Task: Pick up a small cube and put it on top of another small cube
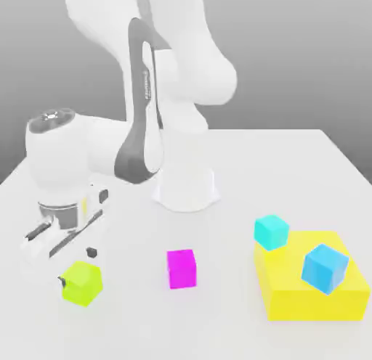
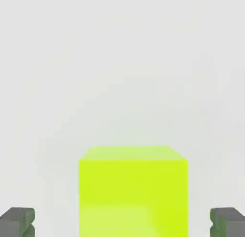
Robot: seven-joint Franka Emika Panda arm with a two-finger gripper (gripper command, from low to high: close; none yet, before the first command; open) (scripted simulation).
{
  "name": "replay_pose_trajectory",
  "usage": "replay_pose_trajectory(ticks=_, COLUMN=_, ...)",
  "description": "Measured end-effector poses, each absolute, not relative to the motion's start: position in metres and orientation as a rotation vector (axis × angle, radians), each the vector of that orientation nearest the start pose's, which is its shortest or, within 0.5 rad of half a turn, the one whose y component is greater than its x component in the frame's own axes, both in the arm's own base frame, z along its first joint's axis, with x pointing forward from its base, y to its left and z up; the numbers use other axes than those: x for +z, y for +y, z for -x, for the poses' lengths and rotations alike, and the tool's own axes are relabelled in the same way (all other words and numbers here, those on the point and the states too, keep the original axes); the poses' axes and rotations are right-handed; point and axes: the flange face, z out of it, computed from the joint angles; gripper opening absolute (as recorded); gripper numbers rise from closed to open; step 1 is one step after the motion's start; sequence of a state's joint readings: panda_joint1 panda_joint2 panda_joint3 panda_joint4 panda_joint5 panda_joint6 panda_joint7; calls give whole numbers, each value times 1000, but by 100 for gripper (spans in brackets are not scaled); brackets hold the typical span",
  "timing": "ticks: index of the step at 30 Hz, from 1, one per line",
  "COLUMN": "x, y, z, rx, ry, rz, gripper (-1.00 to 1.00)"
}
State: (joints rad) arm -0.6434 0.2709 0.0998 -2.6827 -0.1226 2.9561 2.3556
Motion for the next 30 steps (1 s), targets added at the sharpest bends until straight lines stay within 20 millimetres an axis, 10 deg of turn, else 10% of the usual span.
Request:
replay_pose_trajectory(ticks=1, x=140, y=-199, z=-352, rx=0, ry=3087, rz=562, gripper=0)
replay_pose_trajectory(ticks=2, x=134, y=-199, z=-351, rx=1, ry=3088, rz=564, gripper=-100)
replay_pose_trajectory(ticks=9, x=134, y=-199, z=-351, rx=-2, ry=3086, rz=563, gripper=-100)
replay_pose_trajectory(ticks=19, x=197, y=-196, z=-351, rx=-3, ry=3091, rz=554, gripper=-100)
replay_pose_trajectory(ticks=30, x=239, y=-95, z=-348, rx=-19, ry=3170, rz=126, gripper=-100)
